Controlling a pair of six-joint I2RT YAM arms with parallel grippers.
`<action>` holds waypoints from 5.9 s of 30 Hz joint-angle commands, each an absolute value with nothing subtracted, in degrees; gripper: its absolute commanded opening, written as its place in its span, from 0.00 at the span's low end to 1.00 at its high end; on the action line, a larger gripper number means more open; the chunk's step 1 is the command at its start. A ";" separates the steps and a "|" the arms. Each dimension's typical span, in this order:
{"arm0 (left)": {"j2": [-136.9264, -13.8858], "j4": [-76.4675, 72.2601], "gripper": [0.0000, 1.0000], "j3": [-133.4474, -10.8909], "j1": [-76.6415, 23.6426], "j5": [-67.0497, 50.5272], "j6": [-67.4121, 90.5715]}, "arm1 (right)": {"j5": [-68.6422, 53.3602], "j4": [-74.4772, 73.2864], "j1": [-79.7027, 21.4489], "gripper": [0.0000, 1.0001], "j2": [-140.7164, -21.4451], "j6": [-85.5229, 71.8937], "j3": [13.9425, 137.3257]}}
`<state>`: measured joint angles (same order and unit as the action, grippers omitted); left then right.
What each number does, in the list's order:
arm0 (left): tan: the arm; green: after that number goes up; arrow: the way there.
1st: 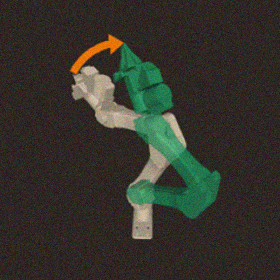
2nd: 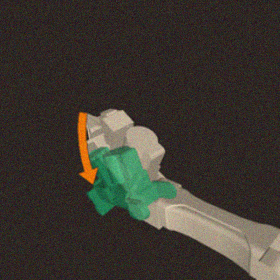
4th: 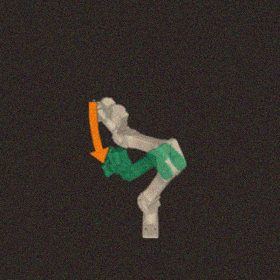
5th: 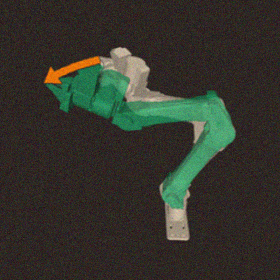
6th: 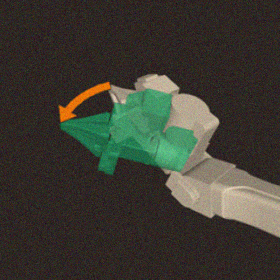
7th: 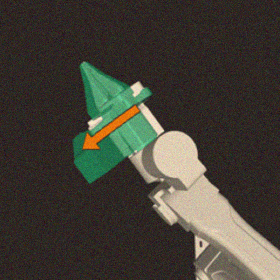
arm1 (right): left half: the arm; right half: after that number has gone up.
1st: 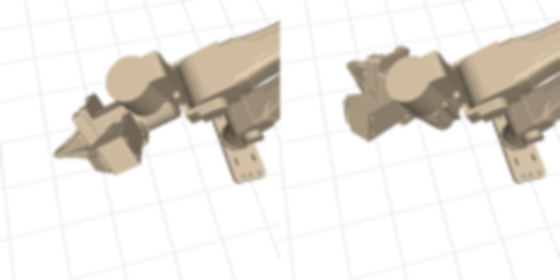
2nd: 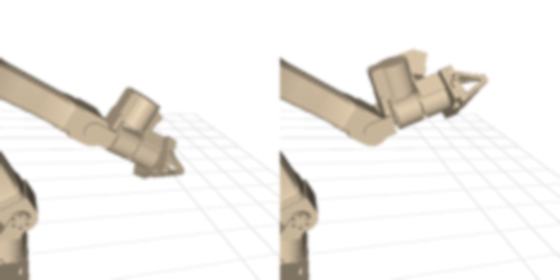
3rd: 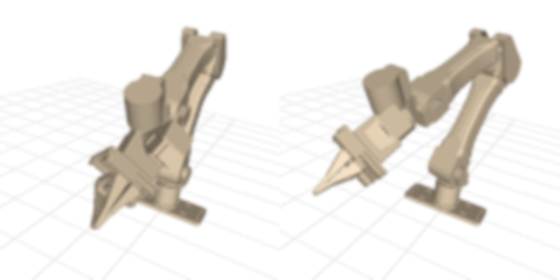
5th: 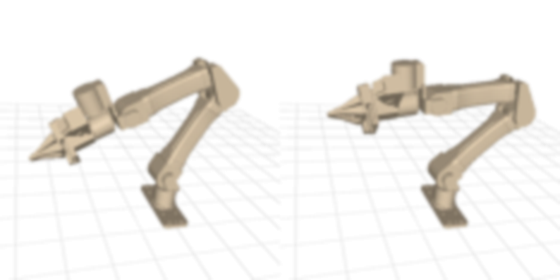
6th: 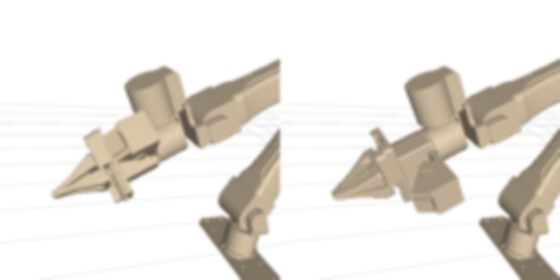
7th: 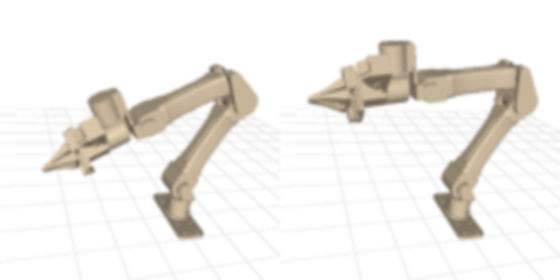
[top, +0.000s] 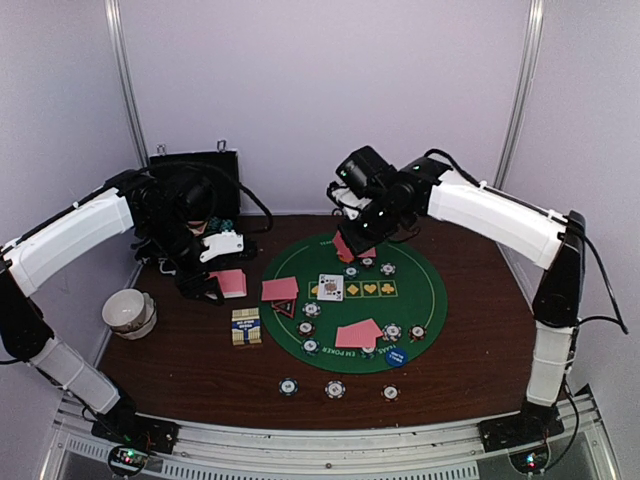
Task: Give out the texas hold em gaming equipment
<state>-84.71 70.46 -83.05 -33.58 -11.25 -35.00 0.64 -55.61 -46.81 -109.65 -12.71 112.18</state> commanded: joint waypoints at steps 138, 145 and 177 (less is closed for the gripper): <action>-83.59 70.46 0.00 -85.14 -33.31 -13.22 -34.67 | -38.54 -2.18 -53.65 1.00 -111.70 -48.79 90.79; -83.29 70.31 0.00 -85.11 -33.31 -13.25 -34.54 | -42.84 10.19 -54.87 1.00 -115.99 -58.29 90.54; -83.23 70.41 0.00 -85.95 -33.31 -14.44 -34.96 | -45.00 24.77 -55.72 0.88 -130.15 -77.31 100.34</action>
